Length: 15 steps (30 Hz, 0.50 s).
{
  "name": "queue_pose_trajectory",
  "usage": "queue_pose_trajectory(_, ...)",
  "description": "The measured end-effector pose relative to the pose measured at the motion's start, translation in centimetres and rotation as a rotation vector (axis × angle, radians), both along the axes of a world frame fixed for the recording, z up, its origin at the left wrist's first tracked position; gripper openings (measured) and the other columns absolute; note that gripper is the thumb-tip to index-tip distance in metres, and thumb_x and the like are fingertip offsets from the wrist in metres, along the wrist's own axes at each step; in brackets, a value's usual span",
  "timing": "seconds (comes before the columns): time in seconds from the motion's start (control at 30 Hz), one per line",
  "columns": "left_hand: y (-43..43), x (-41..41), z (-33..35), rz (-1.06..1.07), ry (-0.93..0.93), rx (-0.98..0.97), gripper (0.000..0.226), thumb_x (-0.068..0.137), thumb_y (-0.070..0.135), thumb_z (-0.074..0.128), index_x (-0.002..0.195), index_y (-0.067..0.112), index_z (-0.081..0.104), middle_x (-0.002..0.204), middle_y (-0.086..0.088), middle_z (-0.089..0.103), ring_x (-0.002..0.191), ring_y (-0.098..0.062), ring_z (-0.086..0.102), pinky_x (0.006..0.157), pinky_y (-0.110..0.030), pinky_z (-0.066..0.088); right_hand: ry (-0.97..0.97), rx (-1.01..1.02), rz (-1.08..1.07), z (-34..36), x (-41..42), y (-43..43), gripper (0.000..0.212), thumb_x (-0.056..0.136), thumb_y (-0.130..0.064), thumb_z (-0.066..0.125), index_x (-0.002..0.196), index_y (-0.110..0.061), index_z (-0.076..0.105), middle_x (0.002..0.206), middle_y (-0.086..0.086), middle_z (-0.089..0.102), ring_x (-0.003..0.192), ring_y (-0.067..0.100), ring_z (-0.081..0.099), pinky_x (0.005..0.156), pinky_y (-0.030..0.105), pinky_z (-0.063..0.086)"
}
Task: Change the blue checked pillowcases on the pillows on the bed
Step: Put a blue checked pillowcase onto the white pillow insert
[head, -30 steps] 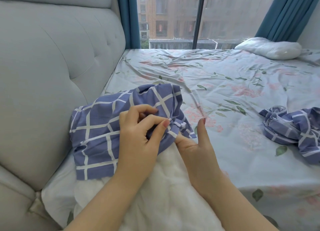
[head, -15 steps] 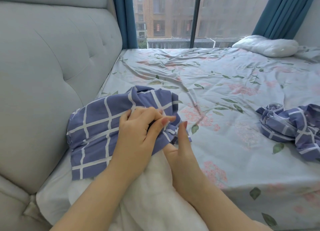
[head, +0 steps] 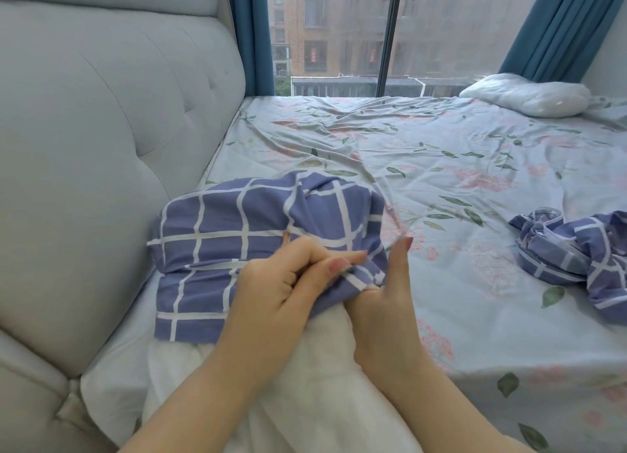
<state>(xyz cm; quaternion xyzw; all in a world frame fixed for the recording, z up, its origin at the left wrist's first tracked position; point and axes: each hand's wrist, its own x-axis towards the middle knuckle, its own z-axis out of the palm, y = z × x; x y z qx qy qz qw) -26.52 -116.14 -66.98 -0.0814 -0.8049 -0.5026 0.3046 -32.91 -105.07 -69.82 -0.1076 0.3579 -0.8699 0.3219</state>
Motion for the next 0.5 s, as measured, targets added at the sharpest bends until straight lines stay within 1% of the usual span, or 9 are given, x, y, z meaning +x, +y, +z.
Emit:
queue_pose_trajectory(0.07, -0.9, 0.0, -0.1, 0.074, 0.012, 0.098, 0.019, 0.097, 0.025, 0.057, 0.091, 0.019, 0.073, 0.097, 0.018, 0.075, 0.092, -0.005, 0.070, 0.077, -0.018, 0.052, 0.022, -0.015, 0.003, 0.4, -0.6, 0.1, 0.120, 0.051, -0.079, 0.074, 0.140, -0.002, 0.048, 0.141, 0.024, 0.050, 0.134, 0.033, 0.047, 0.117, 0.045, 0.029)
queue_pose_trajectory(0.1, -1.4, -0.3, -0.3, 0.102, -0.019, 0.120, 0.018, 0.094, 0.024, 0.058, 0.093, 0.020, 0.075, 0.096, 0.019, 0.075, 0.094, -0.002, 0.069, 0.079, -0.014, 0.050, 0.036, 0.002, -0.029, 0.4, -1.0, 0.2, 0.125, 0.045, -0.080, 0.075, 0.140, -0.002, 0.049, 0.142, 0.025, 0.049, 0.133, 0.034, 0.047, 0.117, 0.046, 0.029)
queue_pose_trajectory(0.17, -2.3, -0.8, -0.9, 0.109, -0.122, 0.105, 0.015, 0.092, 0.021, 0.063, 0.095, 0.022, 0.078, 0.099, 0.020, 0.074, 0.098, 0.004, 0.066, 0.085, -0.012, 0.049, 0.043, 0.077, -0.083, 0.5, -1.3, 0.6, 0.122, 0.042, -0.084, 0.072, 0.131, -0.003, 0.057, 0.134, 0.023, 0.057, 0.126, 0.033, 0.055, 0.113, 0.046, 0.035)
queue_pose_trajectory(0.2, -2.5, -1.1, -1.3, 0.107, -0.164, 0.074, 0.014, 0.091, 0.019, 0.065, 0.094, 0.022, 0.079, 0.100, 0.021, 0.074, 0.100, 0.006, 0.065, 0.086, -0.012, 0.048, 0.034, 0.125, -0.114, 0.6, -1.3, 0.7, 0.115, 0.048, -0.086, 0.066, 0.126, -0.003, 0.062, 0.128, 0.021, 0.062, 0.121, 0.032, 0.059, 0.110, 0.045, 0.039)
queue_pose_trajectory(0.27, -2.5, -1.4, -2.2, 0.135, -0.196, -0.018, 0.012, 0.090, 0.018, 0.069, 0.092, 0.021, 0.080, 0.100, 0.021, 0.073, 0.101, 0.006, 0.064, 0.088, -0.011, 0.045, 0.044, 0.325, -0.269, 0.1, -1.3, 0.7, 0.090, 0.073, -0.084, 0.043, 0.109, -0.006, 0.073, 0.107, 0.018, 0.072, 0.104, 0.030, 0.068, 0.097, 0.043, 0.050)
queue_pose_trajectory(0.33, -2.1, -1.6, -2.9, 0.174, -0.179, -0.119, 0.012, 0.091, 0.018, 0.069, 0.093, 0.023, 0.080, 0.099, 0.021, 0.073, 0.101, 0.005, 0.063, 0.089, -0.013, 0.044, 0.093, 0.576, -0.538, -0.5, -1.5, 0.7, 0.066, 0.097, -0.060, 0.036, 0.075, -0.012, 0.078, 0.081, 0.012, 0.075, 0.084, 0.029, 0.071, 0.077, 0.036, 0.055)
queue_pose_trajectory(0.37, -1.9, -1.6, -3.0, 0.187, -0.172, -0.146, 0.013, 0.092, 0.018, 0.068, 0.094, 0.023, 0.079, 0.097, 0.021, 0.073, 0.100, 0.004, 0.063, 0.088, -0.014, 0.045, 0.141, 0.673, -0.691, -0.7, -1.7, 0.8, 0.060, 0.100, -0.048, 0.040, 0.063, -0.015, 0.074, 0.073, 0.009, 0.074, 0.078, 0.030, 0.069, 0.072, 0.037, 0.055)
queue_pose_trajectory(0.43, -1.7, -1.7, -2.9, 0.215, -0.184, -0.138, 0.013, 0.094, 0.020, 0.065, 0.097, 0.023, 0.077, 0.093, 0.020, 0.073, 0.095, 0.002, 0.063, 0.085, -0.014, 0.045, 0.273, 0.797, -0.893, -1.1, -2.2, 1.1, 0.045, 0.094, -0.038, 0.046, 0.061, -0.014, 0.067, 0.076, 0.010, 0.070, 0.077, 0.031, 0.065, 0.073, 0.040, 0.051)
queue_pose_trajectory(0.5, -2.2, -1.7, -2.9, 0.273, -0.200, -0.129, 0.013, 0.095, 0.026, 0.063, 0.100, 0.025, 0.075, 0.092, 0.019, 0.072, 0.092, 0.000, 0.063, 0.084, -0.019, 0.047, 0.435, 0.855, -0.924, -1.3, -2.7, 1.3, 0.022, 0.092, -0.034, 0.052, 0.080, -0.020, 0.062, 0.093, 0.006, 0.066, 0.084, 0.020, 0.062, 0.074, 0.032, 0.048)
